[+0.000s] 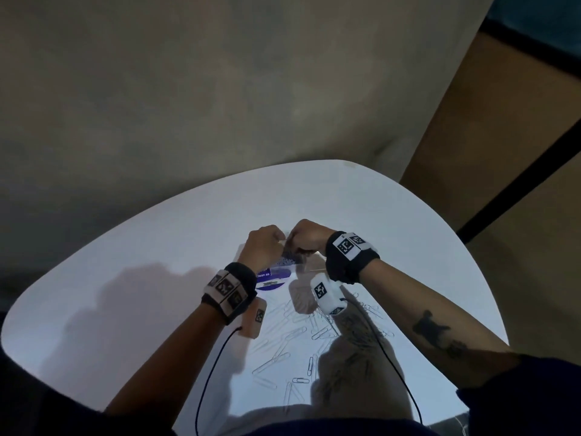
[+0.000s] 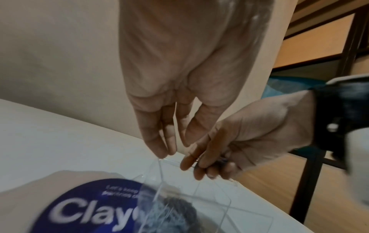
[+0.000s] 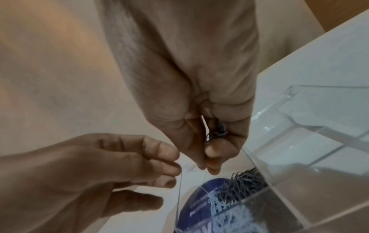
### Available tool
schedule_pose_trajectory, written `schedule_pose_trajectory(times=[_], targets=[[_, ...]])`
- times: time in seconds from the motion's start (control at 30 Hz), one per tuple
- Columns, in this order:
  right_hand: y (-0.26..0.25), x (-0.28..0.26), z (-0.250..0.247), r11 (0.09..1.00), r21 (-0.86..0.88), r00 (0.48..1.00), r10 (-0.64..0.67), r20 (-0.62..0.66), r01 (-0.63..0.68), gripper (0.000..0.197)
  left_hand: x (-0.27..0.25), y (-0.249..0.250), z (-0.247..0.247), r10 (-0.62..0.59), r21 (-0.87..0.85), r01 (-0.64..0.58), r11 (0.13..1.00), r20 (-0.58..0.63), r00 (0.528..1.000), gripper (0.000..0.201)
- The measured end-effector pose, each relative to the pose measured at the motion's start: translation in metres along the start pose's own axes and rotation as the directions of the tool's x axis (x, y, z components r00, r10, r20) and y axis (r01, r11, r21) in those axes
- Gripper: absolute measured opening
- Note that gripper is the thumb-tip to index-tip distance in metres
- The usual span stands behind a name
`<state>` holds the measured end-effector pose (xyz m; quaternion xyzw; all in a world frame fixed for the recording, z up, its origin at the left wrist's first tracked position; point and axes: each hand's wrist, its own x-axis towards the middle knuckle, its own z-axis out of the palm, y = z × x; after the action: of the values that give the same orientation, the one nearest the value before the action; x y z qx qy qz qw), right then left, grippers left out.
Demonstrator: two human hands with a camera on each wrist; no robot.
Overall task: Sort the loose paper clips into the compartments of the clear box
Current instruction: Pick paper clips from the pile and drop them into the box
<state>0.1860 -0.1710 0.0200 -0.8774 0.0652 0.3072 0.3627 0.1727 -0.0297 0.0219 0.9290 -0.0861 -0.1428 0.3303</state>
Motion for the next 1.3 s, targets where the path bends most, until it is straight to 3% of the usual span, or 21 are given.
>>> schedule_pose_trajectory(times=[0.07,0.2,0.37,0.53,0.67,0.73,0.8,0.93,1.03,1.13,1.3], targets=[[-0.008,0.001,0.003,0.999,-0.033,1.0,-0.018,-0.024,0.017,0.029,-0.012,-0.012,-0.001,0.046,-0.081,-0.054,0.995,-0.093,0.995,0.027],[-0.017,-0.003,0.011,0.98,-0.177,0.995,-0.101,-0.027,0.095,0.032,-0.039,-0.048,0.007,0.214,-0.198,-0.24,0.95,-0.14,0.967,0.02],[-0.012,-0.019,0.013,0.951,-0.223,0.976,-0.214,0.032,0.215,0.036,-0.062,-0.072,0.029,0.358,-0.077,-0.382,0.921,-0.218,0.908,0.026],[0.025,-0.043,-0.003,0.956,-0.01,0.948,-0.293,-0.123,0.294,0.023,-0.077,-0.071,0.057,0.445,0.011,-0.445,0.895,-0.066,0.893,0.022],[0.072,-0.063,-0.005,0.969,-0.022,0.941,-0.246,-0.233,0.248,0.021,-0.078,-0.065,0.08,0.545,0.131,-0.539,0.832,-0.014,0.838,0.025],[0.096,-0.075,-0.005,0.978,-0.043,0.949,-0.209,-0.234,0.205,0.022,-0.076,-0.051,0.086,0.498,0.183,-0.498,0.847,0.052,0.866,0.024],[0.12,-0.088,-0.004,0.982,-0.083,0.955,-0.185,-0.234,0.17,0.022,-0.076,-0.038,0.095,0.453,0.25,-0.49,0.835,0.195,0.87,0.029],[0.163,-0.115,-0.001,0.974,-0.207,0.961,-0.144,-0.235,0.096,0.024,-0.083,-0.016,0.111,0.541,0.3,-0.665,0.684,0.403,0.738,0.043],[0.185,-0.13,0.007,0.975,-0.222,0.975,-0.062,-0.213,0.013,0.031,-0.089,-0.018,0.129,0.496,0.32,-0.726,0.609,0.561,0.663,0.05],[0.198,-0.137,0.02,0.973,-0.231,0.964,-0.034,-0.262,-0.028,0.019,-0.092,-0.026,0.137,0.545,0.343,-0.779,0.526,0.567,0.618,0.056],[0.194,-0.135,0.041,0.974,-0.225,0.93,-0.103,-0.354,0.022,0.009,-0.089,-0.046,0.132,0.65,0.358,-0.756,0.548,0.387,0.654,0.049]])
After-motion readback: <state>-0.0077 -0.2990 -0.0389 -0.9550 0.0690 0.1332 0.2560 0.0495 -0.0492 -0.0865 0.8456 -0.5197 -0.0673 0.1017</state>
